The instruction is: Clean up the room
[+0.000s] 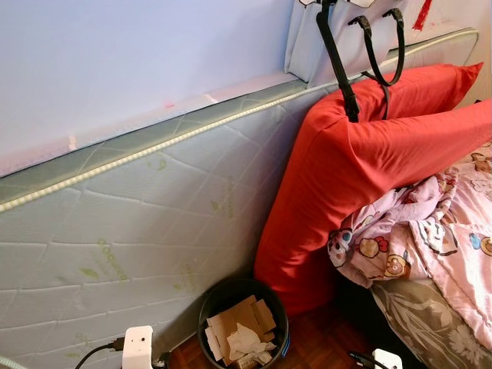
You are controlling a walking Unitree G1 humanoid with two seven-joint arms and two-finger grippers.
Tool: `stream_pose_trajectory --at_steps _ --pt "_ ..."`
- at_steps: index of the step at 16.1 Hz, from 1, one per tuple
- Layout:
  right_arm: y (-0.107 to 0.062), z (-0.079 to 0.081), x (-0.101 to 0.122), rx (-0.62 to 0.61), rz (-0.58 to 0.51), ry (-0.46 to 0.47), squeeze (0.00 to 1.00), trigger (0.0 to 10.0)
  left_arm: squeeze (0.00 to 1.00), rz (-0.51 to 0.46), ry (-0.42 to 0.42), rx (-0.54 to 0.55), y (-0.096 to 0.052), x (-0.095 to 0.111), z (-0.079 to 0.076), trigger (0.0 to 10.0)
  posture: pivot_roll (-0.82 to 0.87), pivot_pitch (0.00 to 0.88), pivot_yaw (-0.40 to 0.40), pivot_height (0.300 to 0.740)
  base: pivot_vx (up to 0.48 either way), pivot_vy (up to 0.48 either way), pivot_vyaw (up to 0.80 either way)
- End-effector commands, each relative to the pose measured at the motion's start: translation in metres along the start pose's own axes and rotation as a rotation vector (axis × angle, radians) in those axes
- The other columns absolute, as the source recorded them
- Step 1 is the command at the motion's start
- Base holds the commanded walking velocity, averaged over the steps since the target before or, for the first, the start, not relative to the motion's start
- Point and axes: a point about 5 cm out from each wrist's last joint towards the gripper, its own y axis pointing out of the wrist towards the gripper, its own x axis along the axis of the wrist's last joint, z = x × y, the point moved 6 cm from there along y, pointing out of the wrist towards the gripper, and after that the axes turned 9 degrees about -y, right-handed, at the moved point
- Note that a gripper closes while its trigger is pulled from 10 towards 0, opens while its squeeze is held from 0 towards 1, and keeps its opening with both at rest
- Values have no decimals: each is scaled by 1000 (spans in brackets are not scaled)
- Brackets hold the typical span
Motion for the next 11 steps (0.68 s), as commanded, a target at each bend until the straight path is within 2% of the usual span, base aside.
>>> stream_pose_trajectory --at_steps 1,4,8,11 --pt "0 -1 1 -3 -1 -1 0 10000 0 15 34 6 -1 -4 2 10000 57 0 -42 719 0 0 -613" --pt "0 1 2 -1 -5 2 0 10000 0 -6 30 5 0 2 1 10000 56 0 -38 719 0 -373 -606" --pt "1 3 1 3 -3 -8 0 10000 0 -13 14 7 1 4 2 10000 54 0 -34 719 0 0 -609" --pt "1 4 5 5 -19 -12 0 10000 0 -13 14 7 0 3 2 10000 60 0 -38 719 0 0 0"
